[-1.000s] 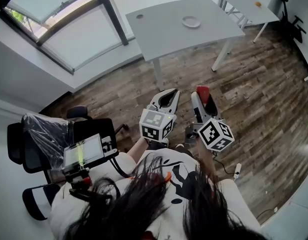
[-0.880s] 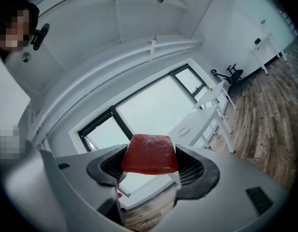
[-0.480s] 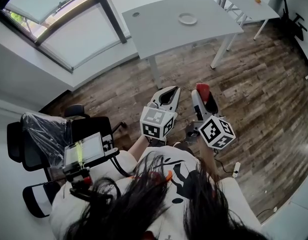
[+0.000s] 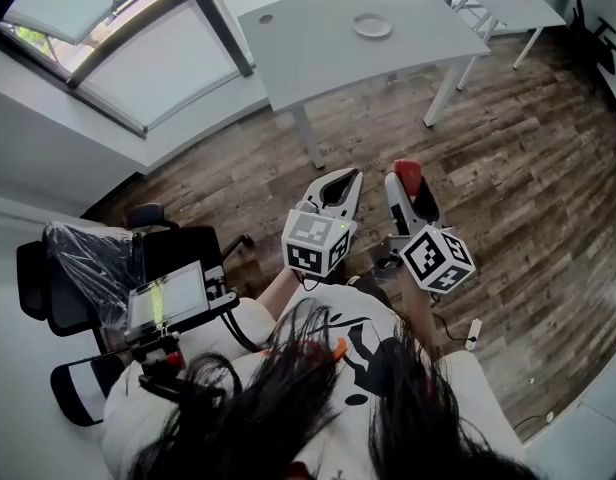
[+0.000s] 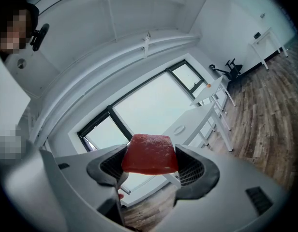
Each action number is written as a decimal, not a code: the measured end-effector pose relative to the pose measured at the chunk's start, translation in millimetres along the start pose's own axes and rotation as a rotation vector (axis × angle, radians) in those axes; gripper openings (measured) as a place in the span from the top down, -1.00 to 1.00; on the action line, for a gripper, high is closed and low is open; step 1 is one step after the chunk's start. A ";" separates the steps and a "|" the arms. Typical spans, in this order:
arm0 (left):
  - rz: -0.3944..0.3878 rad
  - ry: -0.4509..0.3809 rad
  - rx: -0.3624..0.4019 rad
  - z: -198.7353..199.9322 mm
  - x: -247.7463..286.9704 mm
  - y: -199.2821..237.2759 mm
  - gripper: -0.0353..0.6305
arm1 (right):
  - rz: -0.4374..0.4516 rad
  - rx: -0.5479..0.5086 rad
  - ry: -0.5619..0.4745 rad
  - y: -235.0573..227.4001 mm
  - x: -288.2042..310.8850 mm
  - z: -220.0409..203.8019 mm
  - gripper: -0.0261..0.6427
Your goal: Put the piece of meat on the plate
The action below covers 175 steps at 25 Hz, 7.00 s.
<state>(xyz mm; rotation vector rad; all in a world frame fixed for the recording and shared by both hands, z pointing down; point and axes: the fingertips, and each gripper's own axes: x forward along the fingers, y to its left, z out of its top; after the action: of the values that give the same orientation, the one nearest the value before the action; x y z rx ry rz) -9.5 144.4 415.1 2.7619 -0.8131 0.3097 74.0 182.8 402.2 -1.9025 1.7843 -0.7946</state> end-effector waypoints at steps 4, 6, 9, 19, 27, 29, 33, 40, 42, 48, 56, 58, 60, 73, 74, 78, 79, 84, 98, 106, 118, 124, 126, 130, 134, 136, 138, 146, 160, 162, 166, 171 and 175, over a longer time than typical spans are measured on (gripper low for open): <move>0.008 0.005 0.001 2.9 15.4 9.5 0.88 | 0.005 0.008 0.011 -7.0 18.2 3.3 0.00; 0.009 0.006 0.002 3.3 24.6 18.2 0.88 | 0.002 0.010 0.011 -10.8 30.4 4.4 0.00; 0.005 0.009 -0.008 4.9 43.1 36.0 0.88 | -0.009 0.008 0.014 -16.6 54.4 7.2 0.00; -0.063 0.035 0.010 48.8 130.9 119.4 0.88 | -0.053 0.020 0.008 -24.3 176.3 31.1 0.00; -0.091 0.048 0.000 75.9 191.8 191.9 0.88 | -0.080 0.027 -0.003 -25.6 273.3 48.1 0.00; -0.099 0.051 0.000 79.5 203.7 207.2 0.88 | -0.085 0.028 -0.004 -26.6 295.5 51.0 0.00; -0.105 0.050 -0.011 86.3 220.3 239.1 0.88 | -0.097 0.025 -0.006 -26.5 335.8 55.2 0.00; -0.081 0.044 -0.064 92.5 238.7 276.5 0.88 | -0.101 0.020 0.033 -26.9 376.2 52.5 0.00; -0.083 0.054 -0.072 91.2 242.4 280.8 0.88 | -0.104 0.029 0.038 -27.5 381.5 50.9 0.00; -0.080 0.074 -0.084 93.1 275.9 285.6 0.88 | -0.107 0.042 0.068 -49.1 408.2 60.5 0.00; -0.023 0.070 -0.092 104.7 339.4 311.5 0.88 | -0.075 0.039 0.113 -85.1 464.1 83.2 0.00; -0.005 0.060 -0.103 111.2 346.7 317.5 0.88 | -0.061 0.029 0.125 -84.5 472.6 89.2 0.00; 0.010 0.054 -0.113 113.8 348.7 322.4 0.88 | -0.047 0.021 0.138 -82.5 479.2 90.6 0.00; 0.115 0.103 -0.142 111.4 462.2 338.0 0.88 | -0.018 -0.034 0.303 -173.8 573.3 113.0 0.00; 0.120 0.107 -0.138 110.4 467.4 338.7 0.88 | -0.012 -0.040 0.315 -178.6 579.5 111.6 0.00; 0.131 0.131 -0.115 103.6 484.8 343.5 0.88 | 0.000 -0.064 0.365 -196.5 603.6 102.4 0.00; 0.134 0.138 -0.112 101.5 488.6 344.9 0.88 | -0.001 -0.072 0.377 -201.0 609.1 100.0 0.00; 0.156 0.172 -0.130 89.8 503.2 354.0 0.88 | -0.007 -0.126 0.448 -221.5 635.9 82.6 0.00; 0.179 0.207 -0.160 76.3 519.6 371.6 0.88 | -0.064 -0.377 0.659 -266.4 678.5 24.2 0.00; 0.203 0.211 -0.175 67.8 513.9 378.7 0.88 | -0.080 -0.462 0.723 -271.1 678.5 3.0 0.00; 0.204 0.220 -0.167 63.7 513.1 379.0 0.88 | -0.081 -0.661 0.738 -275.7 686.8 0.7 0.00; 0.214 0.219 -0.170 61.1 510.0 383.3 0.88 | -0.080 -0.708 0.730 -279.2 685.3 0.4 0.00; 0.216 0.220 -0.171 60.2 509.2 384.1 0.88 | -0.087 -0.696 0.732 -282.6 684.3 -0.9 0.00; 0.213 0.221 -0.168 59.7 509.4 383.4 0.88 | -0.088 -0.691 0.754 -284.9 684.0 -0.9 0.00; 0.207 0.223 -0.164 58.6 510.0 382.2 0.88 | -0.088 -0.689 0.765 -286.9 684.2 -1.4 0.00; 0.204 0.229 -0.163 56.8 509.9 381.1 0.88 | -0.090 -0.689 0.764 -287.9 683.8 -0.4 0.00; 0.204 0.231 -0.164 55.5 509.7 381.0 0.88 | -0.090 -0.689 0.768 -288.8 684.0 0.1 0.00; 0.204 0.230 -0.164 54.8 509.4 382.1 0.88 | -0.096 -0.685 0.771 -291.6 684.3 0.5 0.00; 0.210 0.234 -0.169 52.8 508.6 384.0 0.88 | -0.122 -0.618 0.752 -292.7 685.4 9.6 0.00; 0.211 0.234 -0.170 52.3 507.7 384.4 0.88 | -0.119 -0.598 0.729 -288.1 684.3 15.9 0.00; 0.204 0.237 -0.170 49.2 505.2 383.4 0.88 | -0.117 -0.530 0.669 -277.6 678.0 29.3 0.00; 0.188 0.230 -0.164 52.2 508.8 378.2 0.88 | -0.115 -0.409 0.605 -268.0 668.5 51.4 0.00; 0.172 0.220 -0.161 56.5 512.8 375.0 0.88 | -0.091 -0.342 0.549 -256.2 661.5 67.8 0.00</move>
<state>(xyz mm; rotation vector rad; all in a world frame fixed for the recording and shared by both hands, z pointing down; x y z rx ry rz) 212.0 -434.7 564.5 2.4612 -0.9719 0.5446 323.7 -454.7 599.9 -2.1340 2.2895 -1.1995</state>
